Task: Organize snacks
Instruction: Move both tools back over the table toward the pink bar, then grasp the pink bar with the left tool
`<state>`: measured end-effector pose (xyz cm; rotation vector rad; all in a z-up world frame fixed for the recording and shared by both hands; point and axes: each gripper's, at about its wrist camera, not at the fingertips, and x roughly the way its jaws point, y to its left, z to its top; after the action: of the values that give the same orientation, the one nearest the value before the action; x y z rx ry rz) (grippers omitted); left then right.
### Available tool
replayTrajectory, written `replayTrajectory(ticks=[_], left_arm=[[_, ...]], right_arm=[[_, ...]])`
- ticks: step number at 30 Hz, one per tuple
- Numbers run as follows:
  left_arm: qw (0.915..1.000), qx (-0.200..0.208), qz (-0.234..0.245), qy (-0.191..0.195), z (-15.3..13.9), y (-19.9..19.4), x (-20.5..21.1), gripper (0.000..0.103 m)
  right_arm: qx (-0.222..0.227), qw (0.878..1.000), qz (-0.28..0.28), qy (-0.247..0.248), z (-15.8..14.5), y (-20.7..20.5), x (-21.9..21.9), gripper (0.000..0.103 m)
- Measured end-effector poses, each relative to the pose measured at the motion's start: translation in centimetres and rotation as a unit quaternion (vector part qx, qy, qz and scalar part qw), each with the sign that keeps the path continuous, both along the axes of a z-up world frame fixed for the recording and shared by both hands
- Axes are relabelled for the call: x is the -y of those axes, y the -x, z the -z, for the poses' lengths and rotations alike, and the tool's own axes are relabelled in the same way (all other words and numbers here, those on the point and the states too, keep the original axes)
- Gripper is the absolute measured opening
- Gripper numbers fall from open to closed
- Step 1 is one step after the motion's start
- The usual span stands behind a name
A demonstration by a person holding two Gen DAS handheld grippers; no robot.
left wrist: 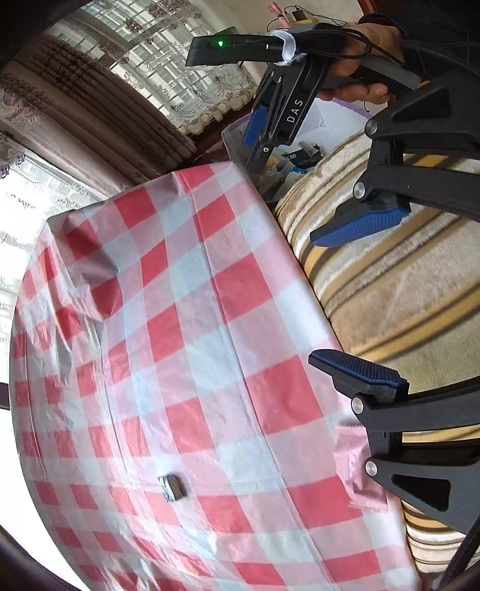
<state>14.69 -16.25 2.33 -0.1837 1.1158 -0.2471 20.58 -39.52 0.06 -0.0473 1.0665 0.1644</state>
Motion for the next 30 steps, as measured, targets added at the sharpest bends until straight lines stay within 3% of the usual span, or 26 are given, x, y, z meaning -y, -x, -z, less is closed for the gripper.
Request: replayTrajectory(ticks=[6, 13, 21, 24, 30], left_arm=[[0.9973, -0.002, -0.042, -0.061, 0.6, 2.3, -6.7, 0.059], [0.9909, -0.039, 0.000, -0.129, 3.0, 2.7, -8.8, 0.059], [0.9893, -0.050, 0.035, -0.133, 4.9, -0.3, -8.5, 0.058], [0.9909, -0.051, 0.023, -0.122, 5.3, -1.5, -9.1, 0.043], [0.9950, -0.043, -0.010, -0.089, 5.4, -2.9, -11.1, 0.024]], right_arm=[[-0.005, 1.000, -0.028, 0.003, 0.2, 0.2, -2.4, 0.063], [-0.007, 0.999, -0.042, 0.011, 0.0, -0.1, -4.3, 0.064], [-0.008, 0.998, -0.057, 0.020, -0.3, -0.5, -6.2, 0.064], [-0.011, 0.998, -0.060, 0.023, -0.1, -0.9, -6.9, 0.065], [-0.010, 0.996, -0.079, 0.027, -0.2, -1.8, -9.1, 0.065]])
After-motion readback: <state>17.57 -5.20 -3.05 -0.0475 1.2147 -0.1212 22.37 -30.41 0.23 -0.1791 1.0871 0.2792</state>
